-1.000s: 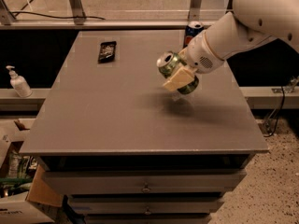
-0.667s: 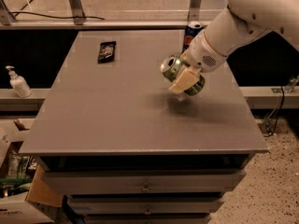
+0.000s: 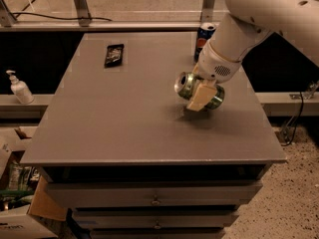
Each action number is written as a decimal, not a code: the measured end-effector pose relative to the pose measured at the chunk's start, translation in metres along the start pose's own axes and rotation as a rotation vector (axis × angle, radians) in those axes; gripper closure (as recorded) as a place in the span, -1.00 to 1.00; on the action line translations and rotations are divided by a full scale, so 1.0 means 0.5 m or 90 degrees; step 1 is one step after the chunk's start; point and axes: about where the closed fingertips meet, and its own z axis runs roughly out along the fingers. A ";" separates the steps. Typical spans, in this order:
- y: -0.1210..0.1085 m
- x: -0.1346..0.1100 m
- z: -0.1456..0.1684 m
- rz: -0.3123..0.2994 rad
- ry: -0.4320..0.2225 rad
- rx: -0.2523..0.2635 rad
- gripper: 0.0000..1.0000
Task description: Knock green can over
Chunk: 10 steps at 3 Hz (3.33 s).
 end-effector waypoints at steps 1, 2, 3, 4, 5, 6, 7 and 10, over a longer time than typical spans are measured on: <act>0.017 0.007 0.005 -0.021 0.037 -0.013 0.68; 0.034 0.008 0.014 -0.036 0.057 -0.026 0.21; 0.048 0.004 0.022 -0.046 0.062 -0.035 -0.25; 0.051 0.004 0.019 -0.049 0.065 -0.035 -0.72; 0.053 0.005 0.013 -0.048 0.065 -0.030 -1.00; 0.063 0.008 0.011 -0.038 0.061 -0.027 -1.00; 0.079 0.028 0.004 0.003 0.042 -0.016 -1.00; 0.115 0.142 -0.053 0.218 -0.116 0.071 -1.00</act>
Offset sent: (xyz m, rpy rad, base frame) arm -0.0259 0.0001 -0.0137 -0.1299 0.0425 0.0919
